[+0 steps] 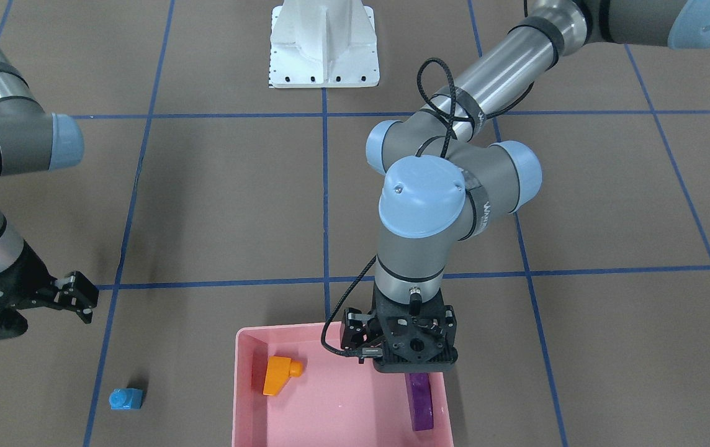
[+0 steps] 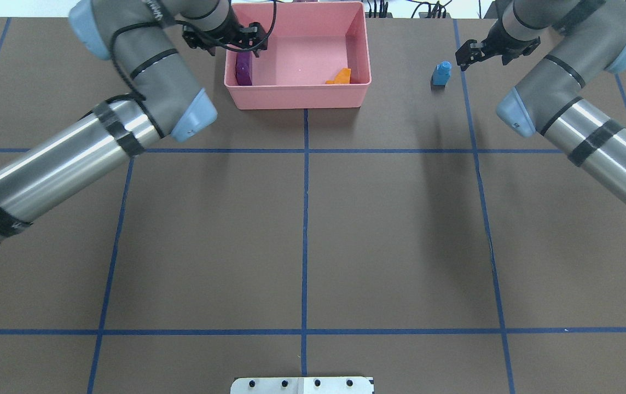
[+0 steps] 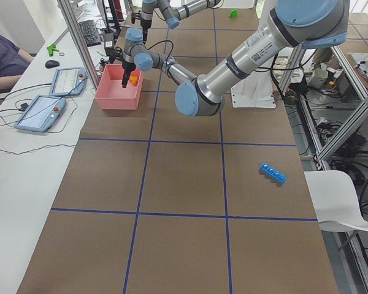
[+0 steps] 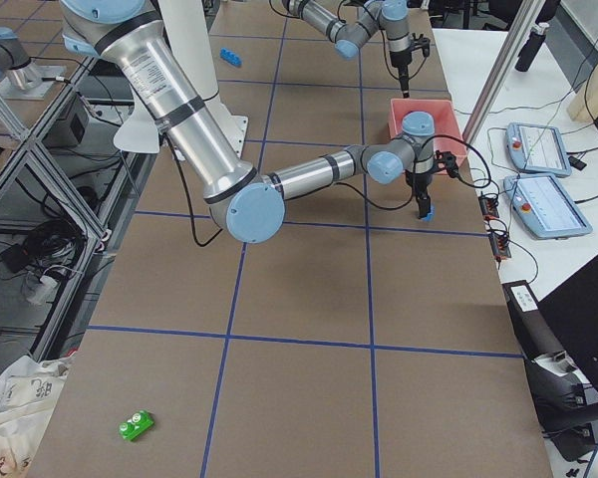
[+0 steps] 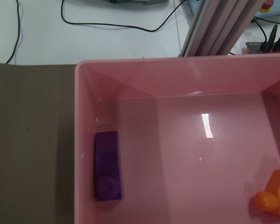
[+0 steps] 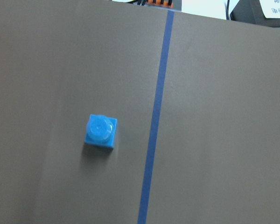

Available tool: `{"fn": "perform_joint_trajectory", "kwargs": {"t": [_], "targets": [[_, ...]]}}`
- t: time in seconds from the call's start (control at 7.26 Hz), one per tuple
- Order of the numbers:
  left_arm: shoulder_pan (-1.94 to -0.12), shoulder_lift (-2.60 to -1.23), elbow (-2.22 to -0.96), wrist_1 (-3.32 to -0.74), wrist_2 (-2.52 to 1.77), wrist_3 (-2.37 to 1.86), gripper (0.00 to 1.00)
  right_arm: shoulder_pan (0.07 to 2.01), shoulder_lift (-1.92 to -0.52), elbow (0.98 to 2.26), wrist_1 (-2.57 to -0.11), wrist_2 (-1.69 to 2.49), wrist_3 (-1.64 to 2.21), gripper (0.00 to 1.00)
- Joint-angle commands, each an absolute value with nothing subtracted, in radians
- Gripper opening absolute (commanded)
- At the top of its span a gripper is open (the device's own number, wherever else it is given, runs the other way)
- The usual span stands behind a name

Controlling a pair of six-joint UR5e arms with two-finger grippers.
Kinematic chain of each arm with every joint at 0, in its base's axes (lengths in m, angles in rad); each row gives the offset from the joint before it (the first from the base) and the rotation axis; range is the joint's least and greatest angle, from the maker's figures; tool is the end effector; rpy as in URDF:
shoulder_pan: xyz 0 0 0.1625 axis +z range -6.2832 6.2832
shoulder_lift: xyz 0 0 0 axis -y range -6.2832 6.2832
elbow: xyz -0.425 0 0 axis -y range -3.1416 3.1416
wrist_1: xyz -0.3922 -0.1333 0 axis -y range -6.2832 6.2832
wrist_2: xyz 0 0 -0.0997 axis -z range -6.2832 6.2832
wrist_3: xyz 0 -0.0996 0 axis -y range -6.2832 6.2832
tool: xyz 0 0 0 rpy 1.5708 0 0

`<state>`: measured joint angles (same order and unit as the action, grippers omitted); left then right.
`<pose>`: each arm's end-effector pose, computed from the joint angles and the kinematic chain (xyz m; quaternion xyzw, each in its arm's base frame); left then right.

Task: Put all blocks into box

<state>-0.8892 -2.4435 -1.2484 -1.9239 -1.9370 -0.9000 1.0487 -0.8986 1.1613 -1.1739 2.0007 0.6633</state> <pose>0.4248 -0.6786 0.2098 0.1854 0.4203 -0.0174 0.8881 -0.3083 -0.7198 0.4036 0.1497 -0.3441 -0.0037 0.9269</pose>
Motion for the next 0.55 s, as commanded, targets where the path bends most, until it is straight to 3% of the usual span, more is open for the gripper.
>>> {"fn": "perform_joint_trajectory", "kwargs": {"t": [0.0,0.14,0.41], "targets": [[-0.945,-2.124,-1.573,-1.925,-2.018,-0.752,1.00,1.049,-0.792,0.956,-1.059,1.997,0.708,0.99],[-0.946,-2.065,-1.656,-1.924,-2.017,-0.753,1.00,1.033,-0.788,0.903,-0.964,1.973,0.782,0.98],[-0.945,-2.049,-1.681,-1.924,-2.016,-0.769,1.00,0.979,-0.755,0.851,-0.923,1.906,0.880,0.95]]}}
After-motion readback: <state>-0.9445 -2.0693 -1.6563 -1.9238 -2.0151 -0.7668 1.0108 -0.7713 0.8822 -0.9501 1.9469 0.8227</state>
